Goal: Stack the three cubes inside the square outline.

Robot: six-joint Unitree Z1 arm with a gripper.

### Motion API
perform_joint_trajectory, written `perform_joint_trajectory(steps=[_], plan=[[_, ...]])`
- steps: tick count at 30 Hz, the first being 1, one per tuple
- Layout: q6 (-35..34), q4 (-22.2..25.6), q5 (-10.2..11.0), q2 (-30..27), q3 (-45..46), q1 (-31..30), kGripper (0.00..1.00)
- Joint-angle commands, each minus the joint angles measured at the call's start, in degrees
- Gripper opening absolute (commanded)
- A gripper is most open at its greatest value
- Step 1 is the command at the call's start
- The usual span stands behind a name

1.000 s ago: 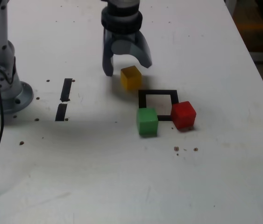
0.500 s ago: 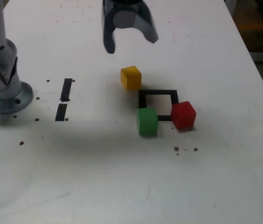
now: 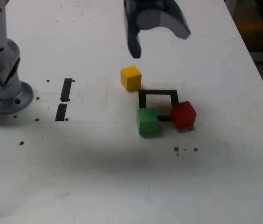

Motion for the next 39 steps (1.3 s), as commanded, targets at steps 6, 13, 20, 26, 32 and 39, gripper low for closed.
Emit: perform_joint_trajectory(steps=[6, 13, 20, 26, 32, 39], plan=[[-2.40, -0.84, -1.46, 4.88, -4.49, -2.99, 0.99], [-3.65, -1.29, -3.23, 8.27, -6.28, -4.24, 0.98], [-3.68, -1.48, -4.67, 10.39, -6.45, -4.54, 0.97], [-3.70, -2.94, -5.98, 12.43, -6.56, -5.10, 0.96], [-3.72, -4.88, -7.38, 14.41, -6.32, -5.62, 0.96], [-3.83, -5.91, -8.52, 16.12, -5.84, -5.89, 0.95]])
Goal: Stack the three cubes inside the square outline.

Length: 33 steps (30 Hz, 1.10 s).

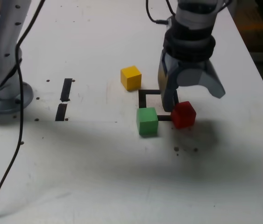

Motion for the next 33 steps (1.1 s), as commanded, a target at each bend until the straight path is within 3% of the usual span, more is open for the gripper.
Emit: perform_joint_trajectory(steps=[1, 33], plan=[[-0.13, -0.16, -0.42, 0.24, 0.25, -0.13, 0.95], [-0.23, -1.49, -3.98, 3.74, 2.12, -0.46, 0.84]])
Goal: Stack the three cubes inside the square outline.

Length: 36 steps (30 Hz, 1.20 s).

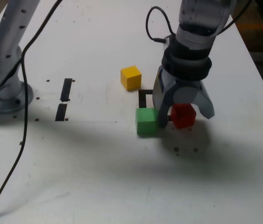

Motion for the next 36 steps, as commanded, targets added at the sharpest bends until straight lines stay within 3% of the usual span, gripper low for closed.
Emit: perform_joint_trajectory(steps=[1, 7, 10, 22, 27, 36], plan=[[-0.03, -0.10, -0.01, 0.42, -0.17, -0.09, 0.84], [-0.04, -0.48, 0.14, 1.27, -0.61, -0.09, 0.84], [-0.40, -0.70, 0.21, 1.60, -0.70, -0.08, 0.79], [-1.47, -2.71, 1.44, 2.52, -1.12, -0.05, 0.38], [-1.42, -2.81, 3.21, 2.31, -2.37, -0.19, 0.20], [-2.16, 5.08, 8.00, -1.45, -5.34, -0.71, 0.18]])
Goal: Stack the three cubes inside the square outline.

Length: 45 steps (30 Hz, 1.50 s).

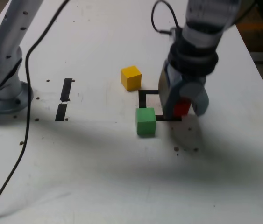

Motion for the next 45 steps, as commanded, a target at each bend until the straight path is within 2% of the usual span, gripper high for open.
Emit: perform_joint_trajectory(steps=[1, 5, 8, 18, 25, 34, 45], plan=[[-0.11, 1.05, 0.95, -1.76, -0.30, -0.10, 0.18], [0.65, 2.66, 3.05, -3.78, -0.16, 0.04, 0.18], [1.87, 2.80, 3.88, -4.24, 0.44, 0.29, 0.18], [4.33, 1.03, 4.29, -3.67, 4.74, 1.92, 0.18], [4.81, -2.24, 3.83, -2.86, 7.43, 2.98, 0.19], [4.83, -5.15, 2.06, -2.64, 9.92, 3.32, 0.19], [3.96, -6.34, -0.20, -3.18, 11.64, 3.12, 0.19]])
